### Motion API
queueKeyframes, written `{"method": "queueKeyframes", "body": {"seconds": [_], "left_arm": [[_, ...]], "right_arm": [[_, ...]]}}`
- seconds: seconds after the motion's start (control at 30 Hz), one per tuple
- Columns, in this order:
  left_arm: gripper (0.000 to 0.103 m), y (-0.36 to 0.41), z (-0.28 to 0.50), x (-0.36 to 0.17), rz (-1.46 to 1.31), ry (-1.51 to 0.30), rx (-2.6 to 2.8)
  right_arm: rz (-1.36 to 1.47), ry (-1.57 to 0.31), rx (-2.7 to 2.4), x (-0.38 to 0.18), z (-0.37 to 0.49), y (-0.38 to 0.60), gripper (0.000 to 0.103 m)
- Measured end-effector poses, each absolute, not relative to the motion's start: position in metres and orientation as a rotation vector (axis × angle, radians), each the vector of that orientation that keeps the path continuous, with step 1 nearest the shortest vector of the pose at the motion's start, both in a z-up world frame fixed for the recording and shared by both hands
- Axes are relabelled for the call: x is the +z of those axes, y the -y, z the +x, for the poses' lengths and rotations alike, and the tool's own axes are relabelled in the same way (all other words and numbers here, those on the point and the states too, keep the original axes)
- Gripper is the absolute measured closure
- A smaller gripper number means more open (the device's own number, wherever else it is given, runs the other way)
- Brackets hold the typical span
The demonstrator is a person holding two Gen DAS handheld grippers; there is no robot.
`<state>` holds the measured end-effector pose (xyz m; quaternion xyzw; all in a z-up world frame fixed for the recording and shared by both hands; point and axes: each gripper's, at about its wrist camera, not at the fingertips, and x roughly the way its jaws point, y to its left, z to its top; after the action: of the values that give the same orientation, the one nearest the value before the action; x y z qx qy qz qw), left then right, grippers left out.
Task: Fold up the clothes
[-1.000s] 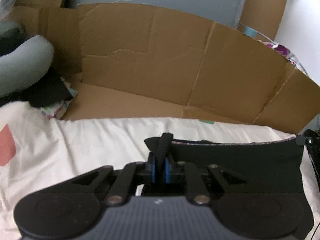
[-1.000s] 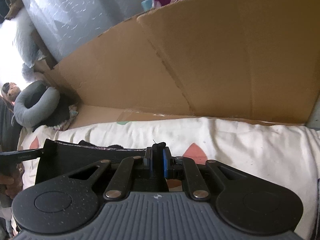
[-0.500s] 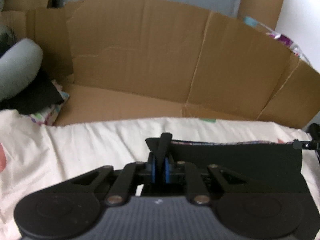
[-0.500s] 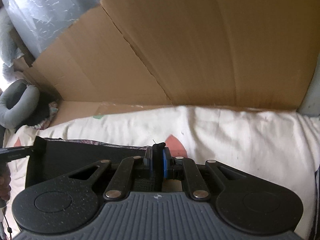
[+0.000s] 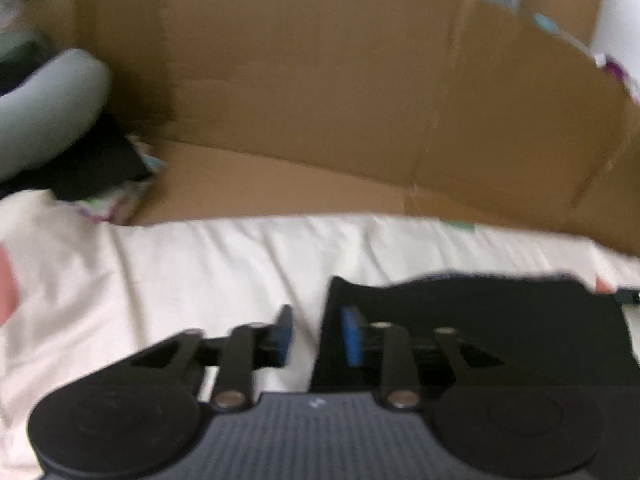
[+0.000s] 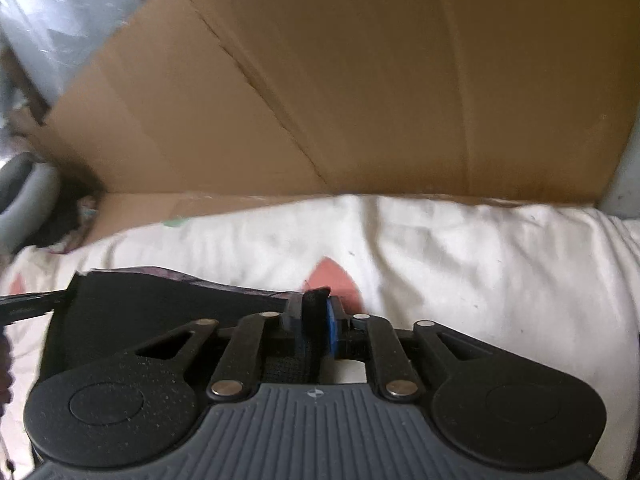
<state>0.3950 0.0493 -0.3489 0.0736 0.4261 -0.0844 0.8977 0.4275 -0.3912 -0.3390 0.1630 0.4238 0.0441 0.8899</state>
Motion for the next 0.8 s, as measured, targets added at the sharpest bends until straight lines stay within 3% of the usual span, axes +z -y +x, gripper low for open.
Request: {"method": "queueKeyframes", "body": {"seconds": [0.13,0.27,0.57,0.63,0.8], "left_arm": [[0.057,-0.052,0.382,-0.331,0.121,-0.855,-0.184],[0.045,-0.038,0.362,-0.317,0.118,-0.831,-0.208],[0.045,0.013,0.329,-0.329,0.162,-0.821,-0.309],[0.045,0.020,0.329,-0.334,0.170,-0.822,-0.323],[0.045,0.031,0.334,-0.353,0.198,-0.831,-0.342]], "right_arm": [[0.335,-0.854,0.090,-0.323,0.416,0.384,0.084],[0.331,-0.828,0.089,-0.307,0.404,0.378,0.084],[0.268,-0.830,0.206,-0.299,0.385,0.310,0.082],[0.205,-0.816,0.241,-0.297,0.384,0.290,0.067],[0.180,-0.822,0.295,-0.306,0.389,0.263,0.066]]}}
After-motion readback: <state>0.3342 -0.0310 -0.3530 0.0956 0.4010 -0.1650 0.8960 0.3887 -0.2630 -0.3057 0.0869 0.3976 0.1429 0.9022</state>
